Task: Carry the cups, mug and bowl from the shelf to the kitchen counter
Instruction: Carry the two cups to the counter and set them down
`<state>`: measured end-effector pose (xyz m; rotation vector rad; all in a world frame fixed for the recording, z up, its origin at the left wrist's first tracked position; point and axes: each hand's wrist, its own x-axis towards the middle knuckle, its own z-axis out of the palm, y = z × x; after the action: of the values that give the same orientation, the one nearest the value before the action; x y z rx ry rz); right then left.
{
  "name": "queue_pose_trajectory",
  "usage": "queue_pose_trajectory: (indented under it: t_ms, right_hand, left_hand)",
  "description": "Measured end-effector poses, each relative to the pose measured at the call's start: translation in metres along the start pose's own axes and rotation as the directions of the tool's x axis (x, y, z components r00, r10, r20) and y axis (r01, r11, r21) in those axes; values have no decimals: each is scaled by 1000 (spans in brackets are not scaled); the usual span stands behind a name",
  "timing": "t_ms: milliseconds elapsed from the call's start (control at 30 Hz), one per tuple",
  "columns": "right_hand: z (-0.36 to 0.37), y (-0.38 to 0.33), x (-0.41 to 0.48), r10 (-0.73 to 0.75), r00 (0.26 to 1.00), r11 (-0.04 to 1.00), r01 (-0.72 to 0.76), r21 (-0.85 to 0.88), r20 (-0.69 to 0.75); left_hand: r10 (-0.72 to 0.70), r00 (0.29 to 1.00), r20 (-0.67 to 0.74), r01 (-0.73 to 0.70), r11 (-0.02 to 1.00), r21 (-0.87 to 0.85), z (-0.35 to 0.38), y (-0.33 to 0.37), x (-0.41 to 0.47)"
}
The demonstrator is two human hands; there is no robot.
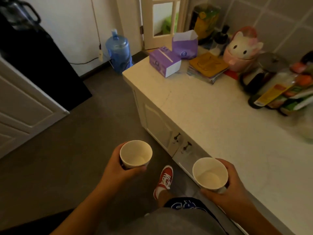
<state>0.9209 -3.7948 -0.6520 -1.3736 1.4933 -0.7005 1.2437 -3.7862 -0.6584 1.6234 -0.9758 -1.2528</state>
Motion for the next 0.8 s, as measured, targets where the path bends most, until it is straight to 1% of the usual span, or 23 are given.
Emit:
queue_pose_trajectory:
  t_ms: [133,267,367,500,567,667,733,800]
  right_hand:
    - [-12,-5,54,7,1000,1000,-7,19,-18]
    - [-20,-23,109,-36,999,999,36,-1,-36]
    - [-29,-32,140,-47,996,999,49,15,-75]
    - [-40,-35,170,-30,990,999,32,10,-135]
    - [-46,-35,184,4,985,1000,-2,8,-170]
    - [-54,-36,201,32,977,999,-35,-9,-211]
    - [-57,-38,209,41,962,998,-52,-36,-271]
    - [-60,-38,216,78,935,996,-89,-18,-347]
  left_hand:
    - [-16,998,69,14,999,36,13,21,58]
    - [18,988,151,-29,997,70,29,48,106]
    - [33,982,186,-45,997,57,42,68,135]
    - [49,968,245,-73,993,90,59,89,180]
    - [47,956,290,-82,990,111,68,100,206]
    - [84,928,364,-154,973,170,87,112,243]
    - [119,905,408,-214,957,194,104,118,268]
    - [145,880,452,-261,943,206,123,121,292]
